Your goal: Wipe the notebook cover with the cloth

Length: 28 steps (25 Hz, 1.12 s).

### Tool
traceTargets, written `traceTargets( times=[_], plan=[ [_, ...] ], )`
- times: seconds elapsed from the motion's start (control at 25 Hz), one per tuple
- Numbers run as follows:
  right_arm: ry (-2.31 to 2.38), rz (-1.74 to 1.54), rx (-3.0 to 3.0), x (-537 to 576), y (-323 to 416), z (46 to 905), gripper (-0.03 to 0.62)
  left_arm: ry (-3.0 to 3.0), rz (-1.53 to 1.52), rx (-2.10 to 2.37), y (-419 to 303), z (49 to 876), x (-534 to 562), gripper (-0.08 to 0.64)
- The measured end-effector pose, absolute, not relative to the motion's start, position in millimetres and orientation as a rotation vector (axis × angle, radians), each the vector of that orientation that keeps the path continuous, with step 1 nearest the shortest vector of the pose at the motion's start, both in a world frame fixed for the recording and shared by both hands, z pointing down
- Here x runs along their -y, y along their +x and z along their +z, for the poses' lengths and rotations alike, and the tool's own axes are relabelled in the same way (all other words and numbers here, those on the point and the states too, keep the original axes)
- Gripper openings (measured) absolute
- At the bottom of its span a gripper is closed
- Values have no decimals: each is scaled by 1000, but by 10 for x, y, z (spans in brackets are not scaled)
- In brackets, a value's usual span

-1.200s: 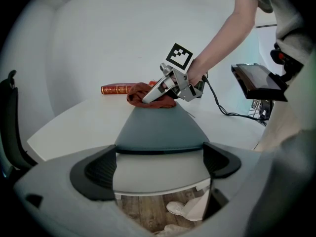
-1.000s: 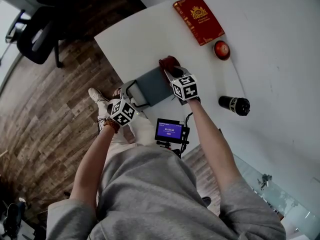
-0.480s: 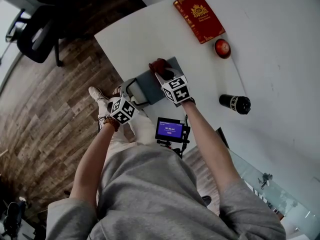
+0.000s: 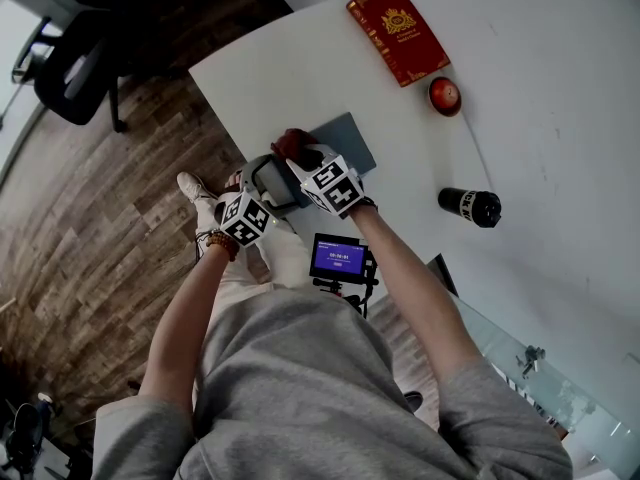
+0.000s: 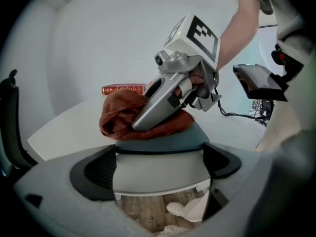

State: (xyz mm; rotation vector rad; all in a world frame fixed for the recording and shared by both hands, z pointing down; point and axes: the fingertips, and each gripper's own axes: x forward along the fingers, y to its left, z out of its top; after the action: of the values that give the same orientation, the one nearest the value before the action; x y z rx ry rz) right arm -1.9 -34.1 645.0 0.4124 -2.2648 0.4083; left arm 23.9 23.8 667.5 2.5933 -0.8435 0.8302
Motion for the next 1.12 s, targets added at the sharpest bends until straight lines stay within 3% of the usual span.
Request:
traceTargets(
  times=[0.68,1.12],
  plan=[
    [287,502,2312,175,-179,6341,91,2595,835,835,221,6661,-242,540],
    [686,390,2435,1053,716,5740,89,2588,834,818,238,6678,-241,540]
  ],
)
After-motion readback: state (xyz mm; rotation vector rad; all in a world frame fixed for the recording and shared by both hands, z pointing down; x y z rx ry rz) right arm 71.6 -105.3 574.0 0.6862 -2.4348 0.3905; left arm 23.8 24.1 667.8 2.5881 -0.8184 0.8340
